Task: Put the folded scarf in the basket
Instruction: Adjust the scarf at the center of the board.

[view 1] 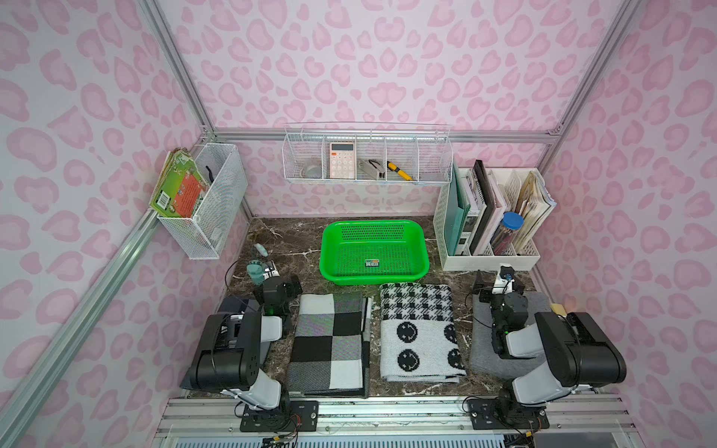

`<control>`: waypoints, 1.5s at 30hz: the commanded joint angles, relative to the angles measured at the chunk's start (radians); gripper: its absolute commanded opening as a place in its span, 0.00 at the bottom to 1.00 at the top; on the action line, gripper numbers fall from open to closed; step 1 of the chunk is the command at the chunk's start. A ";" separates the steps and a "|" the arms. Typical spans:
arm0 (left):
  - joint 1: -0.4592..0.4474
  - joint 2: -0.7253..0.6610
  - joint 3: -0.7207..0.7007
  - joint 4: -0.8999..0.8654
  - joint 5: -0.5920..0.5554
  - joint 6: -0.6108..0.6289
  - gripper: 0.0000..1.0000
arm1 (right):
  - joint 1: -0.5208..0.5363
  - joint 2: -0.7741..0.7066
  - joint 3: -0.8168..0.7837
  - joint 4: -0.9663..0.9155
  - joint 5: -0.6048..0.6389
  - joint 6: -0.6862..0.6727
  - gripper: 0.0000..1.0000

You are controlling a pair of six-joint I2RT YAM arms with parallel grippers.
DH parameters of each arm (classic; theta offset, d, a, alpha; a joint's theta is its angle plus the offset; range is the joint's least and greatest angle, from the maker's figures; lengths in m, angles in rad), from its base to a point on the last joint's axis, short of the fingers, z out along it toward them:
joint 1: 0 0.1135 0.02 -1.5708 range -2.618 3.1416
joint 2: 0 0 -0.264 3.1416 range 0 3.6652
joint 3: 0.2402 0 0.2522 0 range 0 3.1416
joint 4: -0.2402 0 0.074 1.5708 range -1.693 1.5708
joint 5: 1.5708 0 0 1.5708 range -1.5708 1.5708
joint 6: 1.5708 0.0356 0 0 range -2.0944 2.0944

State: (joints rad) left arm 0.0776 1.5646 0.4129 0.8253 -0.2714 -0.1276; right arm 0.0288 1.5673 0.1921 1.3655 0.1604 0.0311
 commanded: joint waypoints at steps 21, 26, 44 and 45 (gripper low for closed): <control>0.001 -0.002 0.004 0.025 0.003 0.002 0.99 | 0.000 0.000 0.001 0.019 -0.006 0.007 1.00; 0.001 -0.003 0.002 0.029 0.003 0.002 0.99 | 0.005 -0.001 -0.004 0.030 0.001 0.003 1.00; -0.044 -0.591 0.151 -0.706 -0.058 -0.287 0.99 | 0.244 -0.433 -0.004 -0.285 0.332 -0.033 1.00; -0.043 -0.640 0.166 -0.770 -0.044 -0.329 0.99 | 0.241 -0.499 0.017 -0.415 0.312 0.025 1.00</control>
State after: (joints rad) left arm 0.0322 0.9974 0.5533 0.2539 -0.3367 -0.3168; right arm 0.2668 1.1687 0.1745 1.1923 0.4377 -0.0563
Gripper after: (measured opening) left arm 0.992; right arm 0.996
